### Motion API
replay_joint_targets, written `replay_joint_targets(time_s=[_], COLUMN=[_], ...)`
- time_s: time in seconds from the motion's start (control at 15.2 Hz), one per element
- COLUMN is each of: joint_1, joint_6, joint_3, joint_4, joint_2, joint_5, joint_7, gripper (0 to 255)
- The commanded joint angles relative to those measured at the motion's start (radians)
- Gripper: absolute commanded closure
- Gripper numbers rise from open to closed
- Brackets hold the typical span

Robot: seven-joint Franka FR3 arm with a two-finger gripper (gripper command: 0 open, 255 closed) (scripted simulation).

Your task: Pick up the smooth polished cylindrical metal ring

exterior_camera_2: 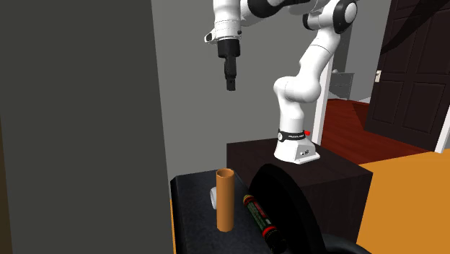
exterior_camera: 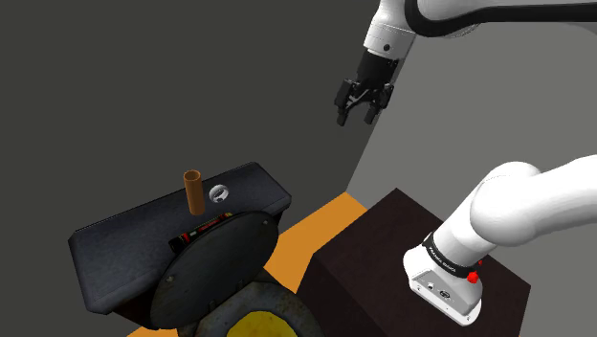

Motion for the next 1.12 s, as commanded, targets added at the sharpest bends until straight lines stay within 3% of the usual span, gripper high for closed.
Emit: replay_joint_targets(time_s=[0.0, 0.53, 1.06], joint_1=[0.01, 0.03, 0.048], joint_6=[0.047, 0.206, 0.327], joint_3=[0.045, 0.206, 0.328], joint_4=[0.01, 0.099, 0.274], joint_2=[0.053, 0.291, 0.598], joint_5=[0.021, 0.039, -0.069], joint_7=[0.057, 0.278, 0.538], gripper=[0, 0, 0])
